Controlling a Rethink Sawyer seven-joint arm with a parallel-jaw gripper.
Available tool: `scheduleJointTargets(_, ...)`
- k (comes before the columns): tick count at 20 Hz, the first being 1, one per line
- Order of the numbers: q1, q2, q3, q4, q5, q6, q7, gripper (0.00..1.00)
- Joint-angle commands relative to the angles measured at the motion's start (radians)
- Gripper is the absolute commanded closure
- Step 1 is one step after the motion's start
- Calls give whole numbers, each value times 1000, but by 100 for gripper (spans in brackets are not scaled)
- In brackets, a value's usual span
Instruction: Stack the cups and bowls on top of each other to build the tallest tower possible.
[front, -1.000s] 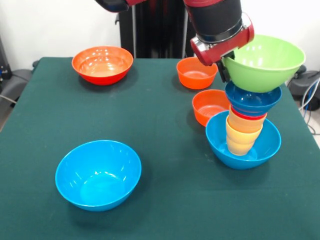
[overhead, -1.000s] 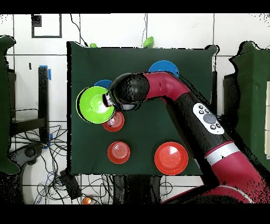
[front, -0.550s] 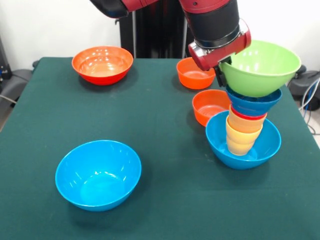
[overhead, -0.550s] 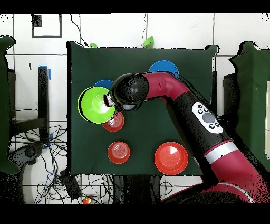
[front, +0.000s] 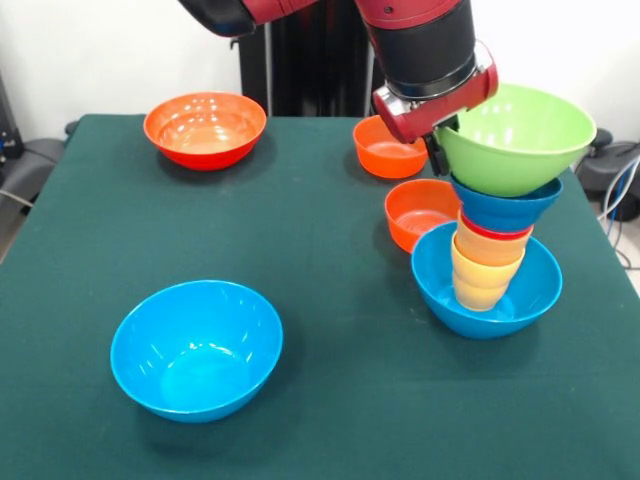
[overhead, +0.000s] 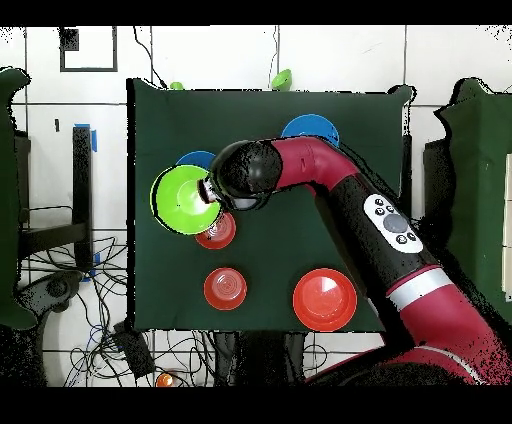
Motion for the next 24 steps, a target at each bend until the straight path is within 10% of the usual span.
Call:
scheduleJointTargets(1, 26, 30, -67, -83, -63, -36, -55, 100)
scheduleJointTargets(8, 32, 39, -55, -101, -56, -30, -67, 100)
scheduleJointTargets(9, 32, 40, -53, -102, -56, -28, -70, 0)
scheduleJointTargets(24, 19, 43, -43, -92, -54, -57, -70, 0)
